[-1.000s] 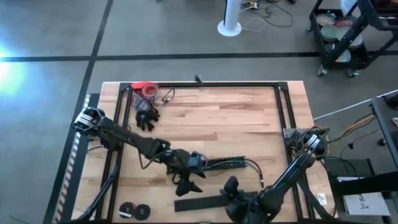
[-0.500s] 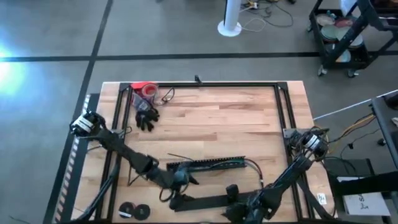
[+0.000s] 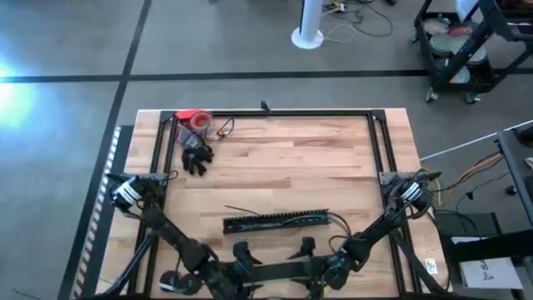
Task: Ziptie cables
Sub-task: Close the black cable duct
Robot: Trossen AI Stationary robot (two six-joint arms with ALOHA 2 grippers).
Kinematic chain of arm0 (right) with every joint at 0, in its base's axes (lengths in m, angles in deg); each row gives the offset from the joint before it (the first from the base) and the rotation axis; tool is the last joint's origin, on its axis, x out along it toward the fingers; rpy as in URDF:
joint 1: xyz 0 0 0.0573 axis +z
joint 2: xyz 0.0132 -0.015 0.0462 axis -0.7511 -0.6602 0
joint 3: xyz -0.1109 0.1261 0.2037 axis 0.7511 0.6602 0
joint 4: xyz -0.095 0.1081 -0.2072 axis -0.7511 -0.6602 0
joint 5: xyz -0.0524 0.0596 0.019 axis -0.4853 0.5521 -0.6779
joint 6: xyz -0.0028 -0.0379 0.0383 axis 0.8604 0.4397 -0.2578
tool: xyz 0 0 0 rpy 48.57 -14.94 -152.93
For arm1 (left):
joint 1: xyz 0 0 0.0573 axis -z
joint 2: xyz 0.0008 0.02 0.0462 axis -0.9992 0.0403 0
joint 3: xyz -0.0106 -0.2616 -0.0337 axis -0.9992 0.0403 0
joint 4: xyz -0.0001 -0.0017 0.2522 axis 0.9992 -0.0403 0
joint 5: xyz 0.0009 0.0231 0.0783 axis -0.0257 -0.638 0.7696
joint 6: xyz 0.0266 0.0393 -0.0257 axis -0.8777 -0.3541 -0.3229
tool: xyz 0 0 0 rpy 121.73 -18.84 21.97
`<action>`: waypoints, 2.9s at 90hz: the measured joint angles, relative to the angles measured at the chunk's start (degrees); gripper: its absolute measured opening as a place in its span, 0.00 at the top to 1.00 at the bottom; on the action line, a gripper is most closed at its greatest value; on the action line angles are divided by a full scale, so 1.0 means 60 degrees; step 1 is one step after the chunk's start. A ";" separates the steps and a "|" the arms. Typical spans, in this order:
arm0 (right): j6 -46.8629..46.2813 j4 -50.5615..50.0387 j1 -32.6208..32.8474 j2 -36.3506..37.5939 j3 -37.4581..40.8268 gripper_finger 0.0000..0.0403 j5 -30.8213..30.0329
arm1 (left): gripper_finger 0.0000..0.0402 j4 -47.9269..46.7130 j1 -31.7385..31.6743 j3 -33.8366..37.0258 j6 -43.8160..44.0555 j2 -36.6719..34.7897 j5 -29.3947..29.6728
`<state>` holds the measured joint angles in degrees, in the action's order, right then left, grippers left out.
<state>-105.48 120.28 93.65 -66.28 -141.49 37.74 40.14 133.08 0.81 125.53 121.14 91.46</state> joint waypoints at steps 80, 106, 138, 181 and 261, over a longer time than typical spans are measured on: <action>0.0426 -0.0308 -0.0626 -0.0621 -0.0787 0.25 0.0968 | 0.23 -0.0817 -0.0078 -0.0236 0.0552 0.0965 0.0191; 0.0541 -0.1058 -0.0614 -0.0448 -0.1369 0.23 0.0802 | 0.23 -0.0635 -0.0304 -0.0355 0.0879 0.1207 0.0260; -0.0123 -0.3926 -0.0279 0.0740 -0.1937 0.25 0.0777 | 0.23 0.0393 -0.1200 -0.0823 0.0711 0.1668 0.0471; -0.0262 -0.3671 -0.0101 0.0955 -0.1660 0.26 0.0190 | 0.23 0.0245 -0.1755 -0.1676 -0.0308 0.1421 0.0736; -0.0546 -0.1334 -0.1970 -0.1683 -0.1722 0.24 0.0482 | 0.23 -0.5741 0.0010 -0.1147 0.0882 -0.1638 0.1836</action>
<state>-108.76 112.28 81.83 -76.38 -151.82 40.63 5.69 133.14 -6.08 130.82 111.32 102.48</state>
